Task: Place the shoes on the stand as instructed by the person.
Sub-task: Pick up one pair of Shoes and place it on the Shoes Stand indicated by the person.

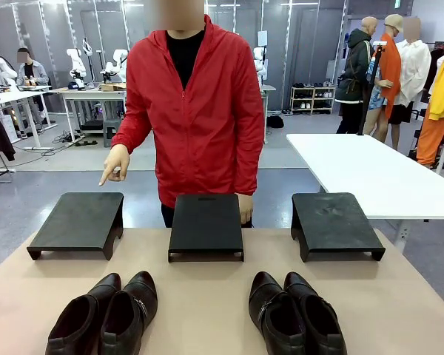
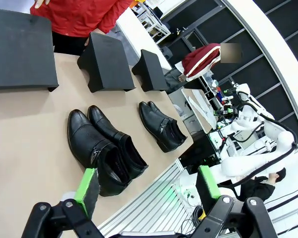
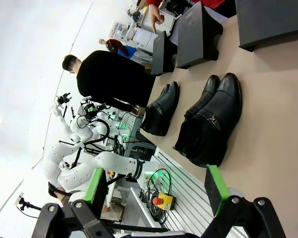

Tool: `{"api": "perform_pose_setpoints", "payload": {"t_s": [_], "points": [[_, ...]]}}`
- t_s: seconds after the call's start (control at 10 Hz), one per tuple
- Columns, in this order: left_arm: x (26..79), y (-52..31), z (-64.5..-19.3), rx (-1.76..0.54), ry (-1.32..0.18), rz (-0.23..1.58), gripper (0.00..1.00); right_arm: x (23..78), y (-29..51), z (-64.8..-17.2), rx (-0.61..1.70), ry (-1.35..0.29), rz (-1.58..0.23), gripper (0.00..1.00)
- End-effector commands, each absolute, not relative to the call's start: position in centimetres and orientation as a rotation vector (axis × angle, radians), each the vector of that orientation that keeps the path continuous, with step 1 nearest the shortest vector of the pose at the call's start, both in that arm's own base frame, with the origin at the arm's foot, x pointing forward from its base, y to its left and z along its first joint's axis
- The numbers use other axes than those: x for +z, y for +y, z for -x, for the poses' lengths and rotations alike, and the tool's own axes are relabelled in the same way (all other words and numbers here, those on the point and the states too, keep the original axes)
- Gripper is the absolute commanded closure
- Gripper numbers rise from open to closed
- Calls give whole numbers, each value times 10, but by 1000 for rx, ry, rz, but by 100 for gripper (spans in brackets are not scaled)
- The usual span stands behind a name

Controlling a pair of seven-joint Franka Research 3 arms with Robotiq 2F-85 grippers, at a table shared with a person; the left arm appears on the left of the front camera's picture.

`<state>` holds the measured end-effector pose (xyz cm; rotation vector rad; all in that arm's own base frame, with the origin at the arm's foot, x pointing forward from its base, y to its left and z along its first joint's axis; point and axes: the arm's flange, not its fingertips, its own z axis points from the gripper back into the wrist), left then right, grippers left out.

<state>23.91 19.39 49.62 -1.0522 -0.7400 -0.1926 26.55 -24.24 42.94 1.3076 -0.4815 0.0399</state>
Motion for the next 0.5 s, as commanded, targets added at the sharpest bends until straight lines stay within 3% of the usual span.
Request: {"api": "perform_pose_setpoints", "payload": {"t_s": [0.0, 0.4], "points": [[497, 194, -239, -205, -753, 1066, 0, 430, -244, -266, 48, -496, -1316, 0], [497, 194, -239, -205, -753, 1066, 0, 430, -244, -266, 48, -496, -1316, 0]]}}
